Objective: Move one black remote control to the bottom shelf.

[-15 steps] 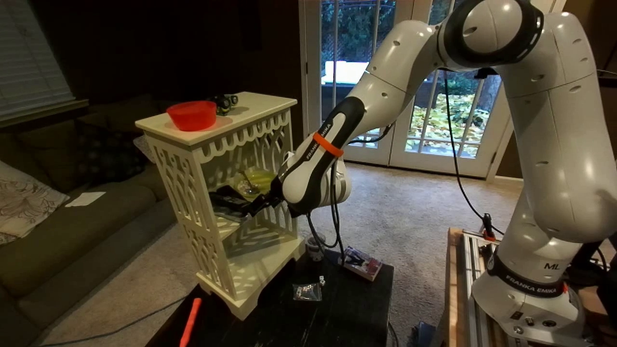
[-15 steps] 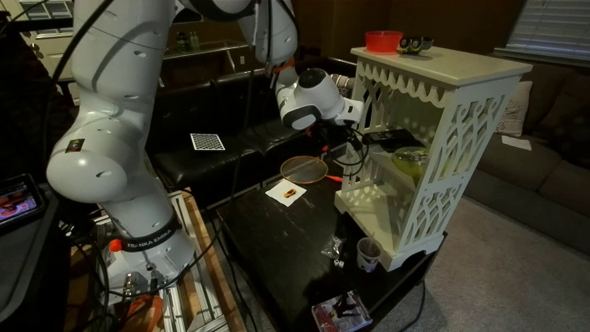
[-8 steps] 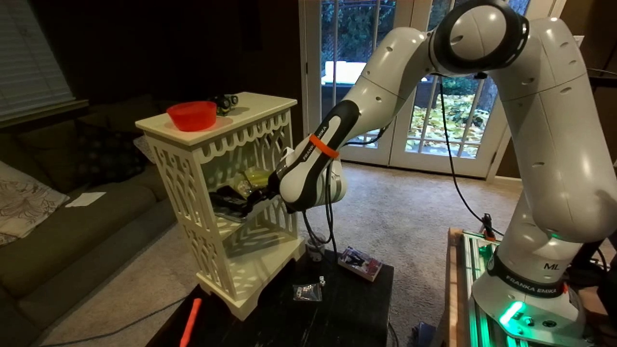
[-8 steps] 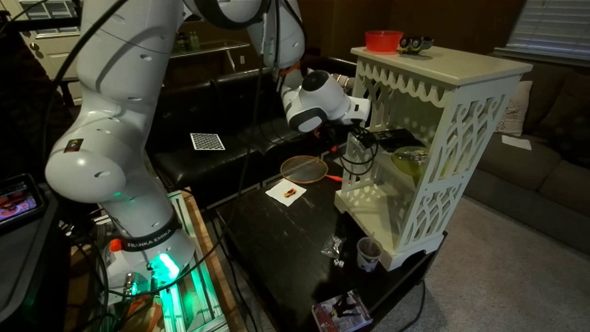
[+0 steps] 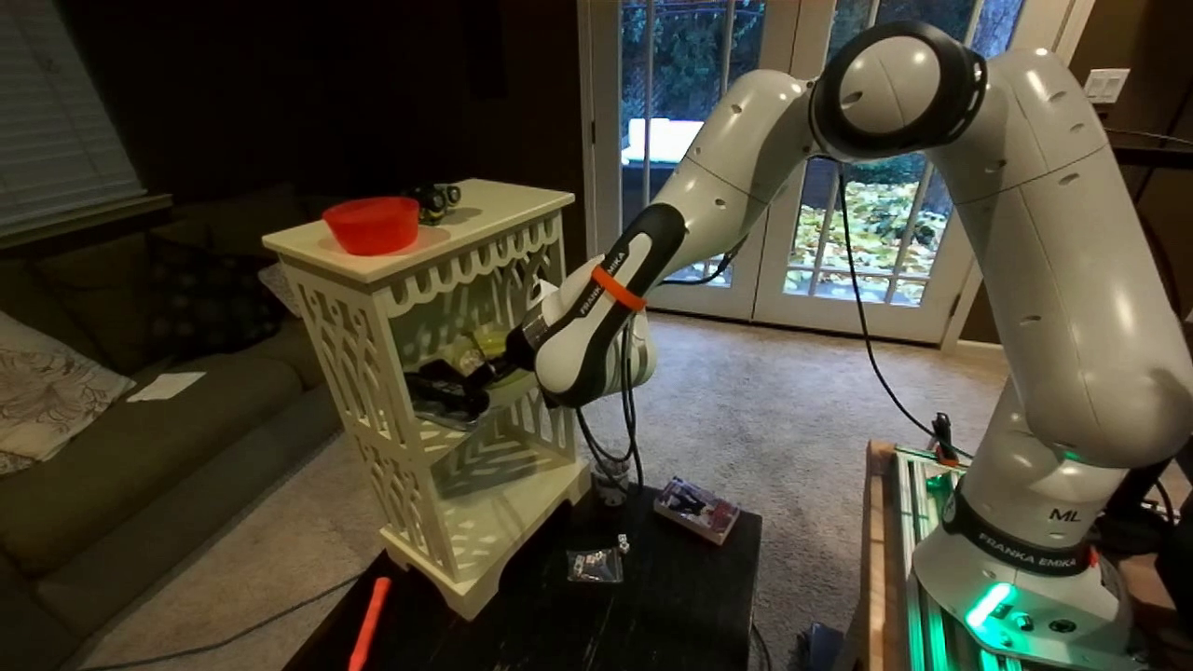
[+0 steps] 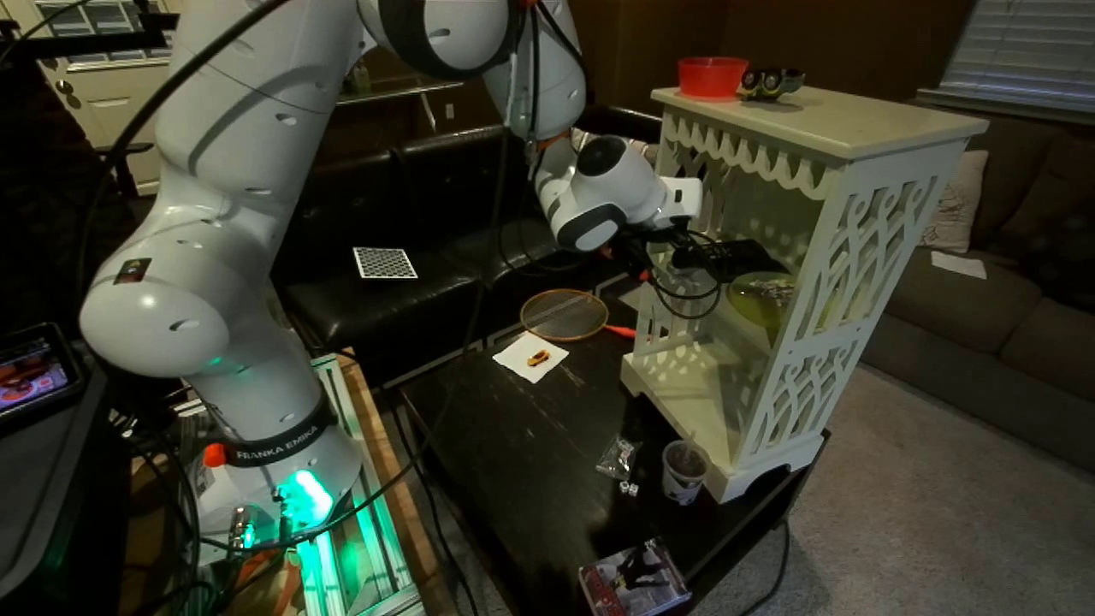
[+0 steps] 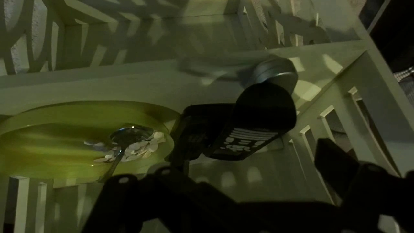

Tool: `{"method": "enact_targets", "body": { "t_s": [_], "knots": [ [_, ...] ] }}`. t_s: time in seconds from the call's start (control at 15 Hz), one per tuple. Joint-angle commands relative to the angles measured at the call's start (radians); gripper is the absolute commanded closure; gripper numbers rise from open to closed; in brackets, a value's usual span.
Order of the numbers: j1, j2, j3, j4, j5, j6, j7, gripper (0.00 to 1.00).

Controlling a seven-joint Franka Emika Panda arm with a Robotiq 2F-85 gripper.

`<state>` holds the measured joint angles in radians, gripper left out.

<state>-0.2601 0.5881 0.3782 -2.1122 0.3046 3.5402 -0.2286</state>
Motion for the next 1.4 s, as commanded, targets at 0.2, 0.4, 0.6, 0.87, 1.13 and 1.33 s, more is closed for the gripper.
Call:
{"method": "enact_targets", "body": {
  "t_s": [0.2, 0.4, 0.6, 0.87, 1.13, 1.33],
  "knots": [
    [0.012, 0.070, -0.015, 0.079, -0.038, 0.014, -0.062, 0.00],
    [0.000, 0.071, 0.007, 0.088, -0.045, 0.019, -0.066, 0.00],
    [0.007, 0.077, 0.010, 0.095, -0.044, 0.009, -0.072, 0.00],
    [0.019, 0.090, 0.005, 0.099, -0.040, 0.008, -0.083, 0.00],
    [0.108, 0.085, -0.126, 0.094, -0.217, 0.005, 0.107, 0.00],
    [0.144, 0.091, -0.180, 0.098, -0.270, 0.013, 0.167, 0.02]
  ]
}}
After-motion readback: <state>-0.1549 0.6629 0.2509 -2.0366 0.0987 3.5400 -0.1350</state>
